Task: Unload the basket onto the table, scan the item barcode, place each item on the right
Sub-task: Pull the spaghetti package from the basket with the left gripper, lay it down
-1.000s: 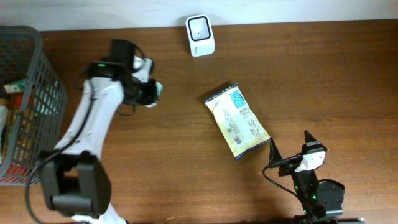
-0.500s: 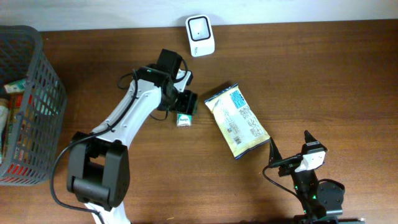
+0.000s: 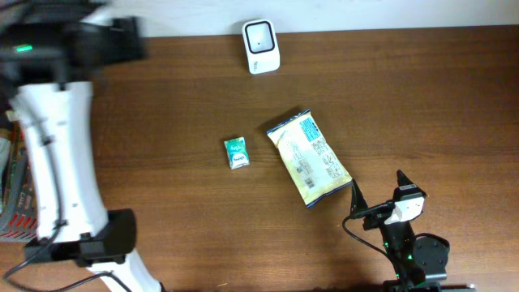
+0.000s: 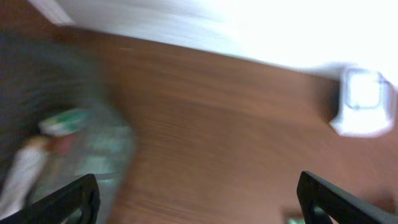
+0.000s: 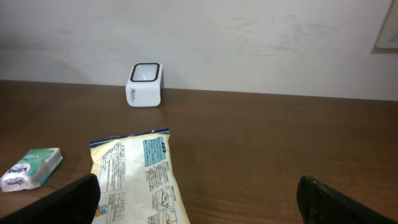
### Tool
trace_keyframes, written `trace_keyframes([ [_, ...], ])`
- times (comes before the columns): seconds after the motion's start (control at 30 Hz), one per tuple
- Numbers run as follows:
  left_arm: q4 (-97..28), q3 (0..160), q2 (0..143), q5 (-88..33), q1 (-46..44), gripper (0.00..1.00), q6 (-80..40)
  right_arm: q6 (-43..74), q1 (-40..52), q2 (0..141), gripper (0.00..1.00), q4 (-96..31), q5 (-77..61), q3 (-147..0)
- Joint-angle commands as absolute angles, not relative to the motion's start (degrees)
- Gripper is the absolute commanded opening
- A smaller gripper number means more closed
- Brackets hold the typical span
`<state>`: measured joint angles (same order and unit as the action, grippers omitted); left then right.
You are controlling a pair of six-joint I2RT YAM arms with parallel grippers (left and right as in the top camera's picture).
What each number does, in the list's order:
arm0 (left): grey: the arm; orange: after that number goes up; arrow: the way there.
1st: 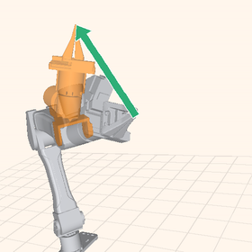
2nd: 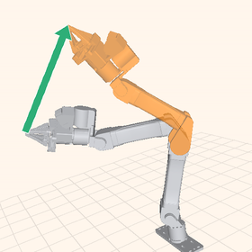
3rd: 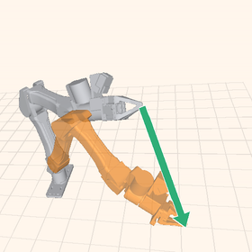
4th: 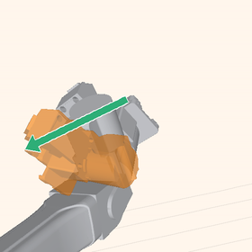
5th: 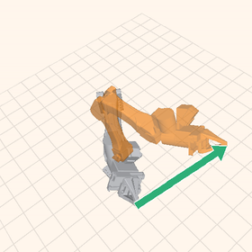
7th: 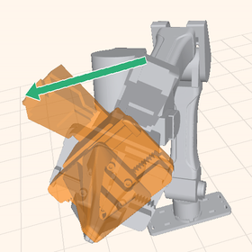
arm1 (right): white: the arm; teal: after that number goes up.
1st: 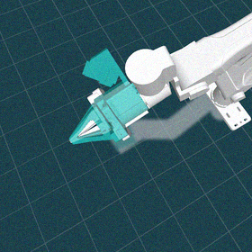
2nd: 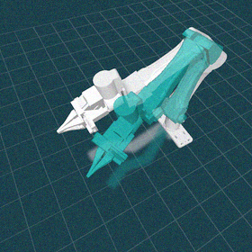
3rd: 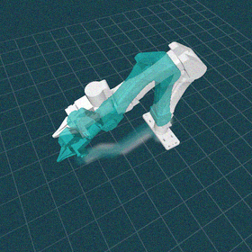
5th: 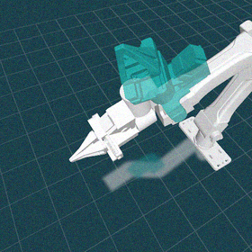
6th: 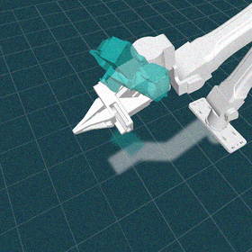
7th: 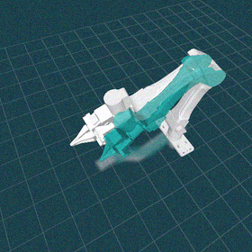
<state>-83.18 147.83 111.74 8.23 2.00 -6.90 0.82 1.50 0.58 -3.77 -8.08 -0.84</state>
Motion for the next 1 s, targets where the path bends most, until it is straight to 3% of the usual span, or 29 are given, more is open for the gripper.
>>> trace_keyframes([
  [0.0, -83.92, 149.4, 111.68, 11.86, 15.86, 0.99, -15.46, 0.64, 1.06, 0.21, 0.99, -3.7, -8.4, -0.32],
  [0.2, -83.59, 142.89, 114.34, 10.26, 33.3, 1.0, -14.85, 0.64, 1.06, 0.21, 0.99, -3.7, -8.4, -0.32],
  [0.4, -75.83, 124.11, 114.43, 3.18, 43.44, 0.96, -4.6, 0.64, 1.06, 0.21, 0.99, -3.7, -8.4, -0.32],
  [0.6, -63.4, 107.83, 114.43, -5.1, 47.62, 0.97, 17.61, 0.64, 1.06, 0.21, 0.99, -3.7, -8.43, -0.32],
  [0.97, -58.24, 100.62, 119.5, -4.73, 48.05, 0.98, 25.63, 0.64, 1.06, 0.21, 0.99, -3.7, -8.43, -0.32],
])
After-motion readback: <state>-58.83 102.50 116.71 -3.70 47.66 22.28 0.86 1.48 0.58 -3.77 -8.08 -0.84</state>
